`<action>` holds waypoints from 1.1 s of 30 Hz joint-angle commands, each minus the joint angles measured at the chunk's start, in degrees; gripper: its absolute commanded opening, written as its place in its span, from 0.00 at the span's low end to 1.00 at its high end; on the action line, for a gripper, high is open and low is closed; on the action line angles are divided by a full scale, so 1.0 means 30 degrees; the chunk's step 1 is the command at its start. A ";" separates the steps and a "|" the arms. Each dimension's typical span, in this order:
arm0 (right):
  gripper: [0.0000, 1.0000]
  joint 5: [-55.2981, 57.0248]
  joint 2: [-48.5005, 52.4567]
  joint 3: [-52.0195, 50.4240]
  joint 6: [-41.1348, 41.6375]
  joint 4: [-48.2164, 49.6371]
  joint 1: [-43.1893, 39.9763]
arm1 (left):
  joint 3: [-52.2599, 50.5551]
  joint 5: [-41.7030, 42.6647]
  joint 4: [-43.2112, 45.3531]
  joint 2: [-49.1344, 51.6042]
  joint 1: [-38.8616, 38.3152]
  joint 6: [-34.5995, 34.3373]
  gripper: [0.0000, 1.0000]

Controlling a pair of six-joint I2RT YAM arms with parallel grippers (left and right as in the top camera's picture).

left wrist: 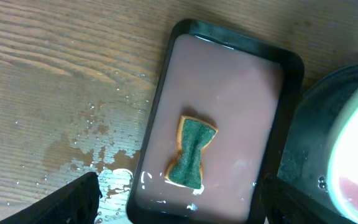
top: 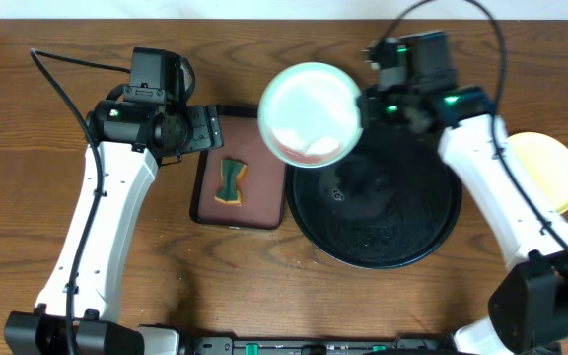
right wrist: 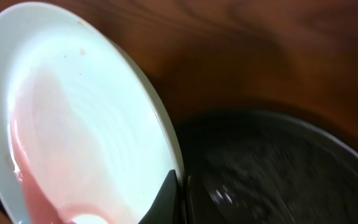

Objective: Clean dirty plates on tray and stack at the side
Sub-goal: 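Lift the light blue plate off the black tray with the right gripper, then hold the light blue plate tilted above the brown tray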

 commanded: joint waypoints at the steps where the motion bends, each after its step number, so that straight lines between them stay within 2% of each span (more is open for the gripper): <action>1: 0.01 0.3373 0.0058 0.0255 0.0233 0.1202 0.1982 | 0.0226 0.0036 -0.0124 0.0073 0.0044 0.0175 0.83; 7: 0.01 0.7074 0.0692 0.0255 -0.1872 0.3439 0.4881 | 0.0226 0.0036 -0.0124 0.0080 0.0044 0.0175 0.84; 13: 0.01 1.2539 0.0758 0.0255 -0.3876 0.5085 0.6768 | 0.0226 0.0036 -0.0124 0.0080 0.0044 0.0175 0.84; 17: 0.01 1.3027 0.0758 0.0262 -0.4852 0.5559 0.7293 | 0.0226 0.0036 -0.0124 0.0073 0.0044 0.0175 0.83; 33: 0.01 2.1201 0.0736 0.0270 -0.8990 0.7169 1.0535 | 0.0226 0.0029 -0.0124 0.0073 0.0044 0.0175 0.84</action>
